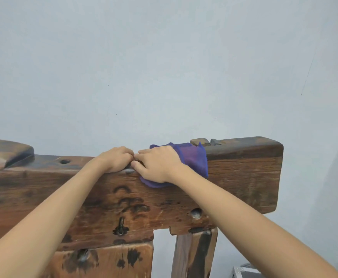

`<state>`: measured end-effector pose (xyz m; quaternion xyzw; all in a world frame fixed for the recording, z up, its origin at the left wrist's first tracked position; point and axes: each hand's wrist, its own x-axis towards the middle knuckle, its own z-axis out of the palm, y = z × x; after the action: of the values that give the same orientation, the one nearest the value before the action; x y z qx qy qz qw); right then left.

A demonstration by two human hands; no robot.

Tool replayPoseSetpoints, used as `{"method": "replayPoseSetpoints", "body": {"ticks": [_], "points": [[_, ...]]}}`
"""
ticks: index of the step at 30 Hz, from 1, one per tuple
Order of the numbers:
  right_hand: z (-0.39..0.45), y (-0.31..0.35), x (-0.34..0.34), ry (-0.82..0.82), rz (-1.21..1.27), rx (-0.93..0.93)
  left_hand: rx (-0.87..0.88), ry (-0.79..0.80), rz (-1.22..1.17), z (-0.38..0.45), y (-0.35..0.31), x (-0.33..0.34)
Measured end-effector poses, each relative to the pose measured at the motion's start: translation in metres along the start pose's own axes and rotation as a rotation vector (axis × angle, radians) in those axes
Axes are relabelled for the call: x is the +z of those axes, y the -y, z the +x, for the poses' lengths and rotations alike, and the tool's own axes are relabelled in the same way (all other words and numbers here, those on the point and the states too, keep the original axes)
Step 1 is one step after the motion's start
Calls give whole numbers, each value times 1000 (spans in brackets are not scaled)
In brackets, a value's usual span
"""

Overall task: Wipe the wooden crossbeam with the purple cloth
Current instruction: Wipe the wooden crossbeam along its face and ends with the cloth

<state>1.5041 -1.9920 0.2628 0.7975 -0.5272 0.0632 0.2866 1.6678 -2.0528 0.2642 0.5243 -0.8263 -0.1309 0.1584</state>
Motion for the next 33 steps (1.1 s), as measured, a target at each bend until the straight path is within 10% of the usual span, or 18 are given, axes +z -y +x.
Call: {"method": "replayPoseSetpoints", "body": {"ticks": [9, 15, 23, 29, 33], "points": [[-129, -150, 73, -532, -187, -139, 18, -11, 38, 6, 7, 7], [-206, -237, 116, -656, 20, 499, 5, -73, 106, 13, 4, 13], [-155, -105, 144, -940, 667, 1481, 30, -88, 130, 4, -4, 11], [-98, 17, 138, -889, 712, 1250, -1, -99, 113, 1, -8, 11], [-98, 69, 151, -710, 398, 517, -16, -82, 100, -2, -7, 7]]}}
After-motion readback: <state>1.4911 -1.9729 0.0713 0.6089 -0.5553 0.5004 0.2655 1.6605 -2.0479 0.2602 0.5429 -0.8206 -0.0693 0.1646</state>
